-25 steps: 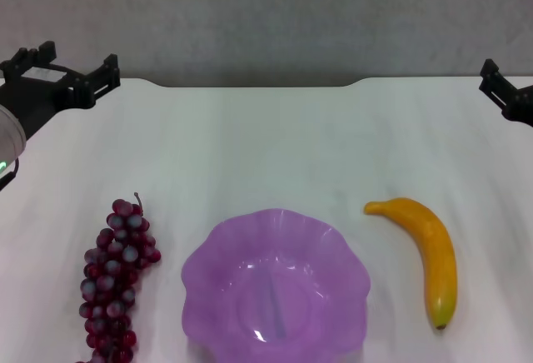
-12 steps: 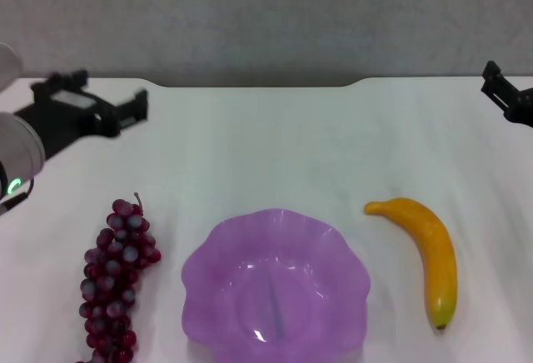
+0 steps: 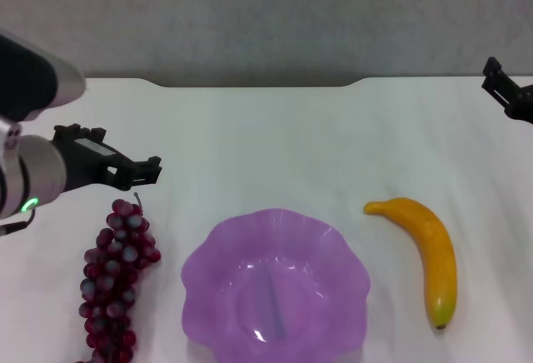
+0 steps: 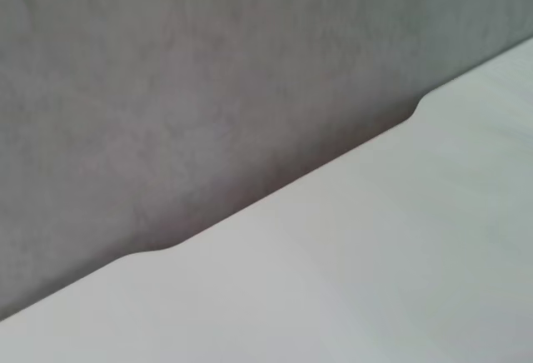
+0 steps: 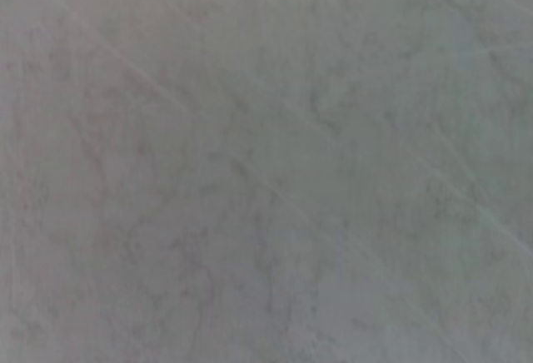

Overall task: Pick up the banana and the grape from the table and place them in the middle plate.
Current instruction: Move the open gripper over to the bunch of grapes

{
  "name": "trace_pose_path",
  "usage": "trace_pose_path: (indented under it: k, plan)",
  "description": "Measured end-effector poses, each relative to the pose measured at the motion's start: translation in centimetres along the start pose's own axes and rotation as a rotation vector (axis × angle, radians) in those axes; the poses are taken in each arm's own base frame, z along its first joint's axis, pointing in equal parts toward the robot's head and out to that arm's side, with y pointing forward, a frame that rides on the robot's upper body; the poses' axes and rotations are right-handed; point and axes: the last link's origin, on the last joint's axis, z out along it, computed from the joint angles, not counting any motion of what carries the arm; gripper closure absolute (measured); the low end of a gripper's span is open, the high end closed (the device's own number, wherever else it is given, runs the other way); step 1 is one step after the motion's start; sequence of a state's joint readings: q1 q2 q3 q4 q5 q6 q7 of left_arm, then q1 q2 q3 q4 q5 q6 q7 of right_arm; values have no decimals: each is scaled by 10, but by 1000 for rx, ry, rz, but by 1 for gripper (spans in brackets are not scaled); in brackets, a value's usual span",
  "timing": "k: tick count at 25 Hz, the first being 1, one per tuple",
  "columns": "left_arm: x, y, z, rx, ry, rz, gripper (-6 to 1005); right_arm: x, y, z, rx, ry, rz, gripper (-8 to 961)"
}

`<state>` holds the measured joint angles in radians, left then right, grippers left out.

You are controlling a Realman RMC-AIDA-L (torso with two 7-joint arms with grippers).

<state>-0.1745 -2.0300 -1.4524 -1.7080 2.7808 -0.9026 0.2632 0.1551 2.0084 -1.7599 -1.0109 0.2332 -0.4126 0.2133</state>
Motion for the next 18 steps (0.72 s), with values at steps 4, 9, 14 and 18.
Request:
trace_pose_path:
  k: [4,9,14,18]
  plan:
    - [-3,-1,15,5,-43,-13,169,0,0,0,-1,-1,-1,73]
    - [-14,-9,37,40,-131,-53,177,-1,0,0,0,-1,-1,73]
    - [-21,-9,45,38,-206,-74,186,0,-1,-1,3,1,0,74]
    - [-22,-7,45,29,-248,-70,193,0,-2,-1,5,1,0,74]
